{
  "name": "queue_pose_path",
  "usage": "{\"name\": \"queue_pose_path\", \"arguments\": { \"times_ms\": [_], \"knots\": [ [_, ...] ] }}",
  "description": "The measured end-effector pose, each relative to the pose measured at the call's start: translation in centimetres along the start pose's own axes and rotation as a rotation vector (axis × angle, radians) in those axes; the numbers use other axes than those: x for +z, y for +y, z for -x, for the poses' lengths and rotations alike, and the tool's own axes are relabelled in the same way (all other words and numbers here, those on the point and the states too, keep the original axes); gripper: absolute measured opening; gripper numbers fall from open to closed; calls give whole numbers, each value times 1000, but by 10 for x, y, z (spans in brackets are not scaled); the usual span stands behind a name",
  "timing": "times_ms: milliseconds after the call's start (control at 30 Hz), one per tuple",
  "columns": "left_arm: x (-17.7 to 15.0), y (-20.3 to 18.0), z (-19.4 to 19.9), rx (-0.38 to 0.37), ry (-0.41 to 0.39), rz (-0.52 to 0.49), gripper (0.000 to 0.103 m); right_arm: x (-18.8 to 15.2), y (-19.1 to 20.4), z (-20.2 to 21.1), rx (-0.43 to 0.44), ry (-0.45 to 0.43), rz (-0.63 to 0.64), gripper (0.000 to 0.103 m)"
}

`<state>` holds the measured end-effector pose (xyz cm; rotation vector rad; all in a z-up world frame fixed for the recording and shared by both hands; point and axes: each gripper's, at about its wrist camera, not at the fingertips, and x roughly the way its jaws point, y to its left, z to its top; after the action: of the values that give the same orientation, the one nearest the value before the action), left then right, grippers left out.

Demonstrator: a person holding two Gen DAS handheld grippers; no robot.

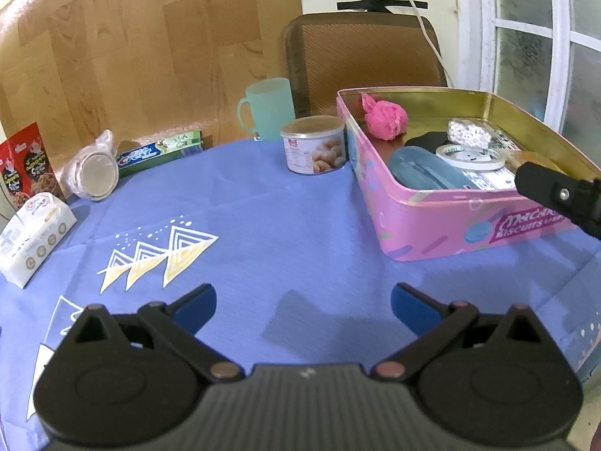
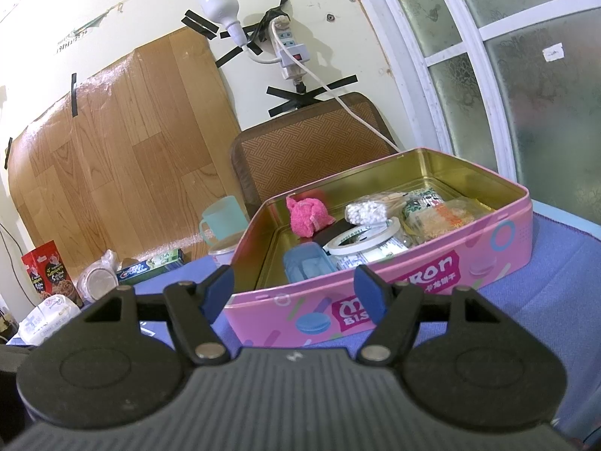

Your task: Organize soft objects

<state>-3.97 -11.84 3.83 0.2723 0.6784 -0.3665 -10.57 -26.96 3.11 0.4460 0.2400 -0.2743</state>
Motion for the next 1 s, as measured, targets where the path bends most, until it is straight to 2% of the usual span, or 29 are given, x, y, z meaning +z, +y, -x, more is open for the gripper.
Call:
{"name": "queue_pose_path", "arguments": {
  "times_ms": [1000],
  "knots": [
    [-3,-10,-1,-50,28,-31,103,0,-2,0,2,2,0,73]
  ]
}}
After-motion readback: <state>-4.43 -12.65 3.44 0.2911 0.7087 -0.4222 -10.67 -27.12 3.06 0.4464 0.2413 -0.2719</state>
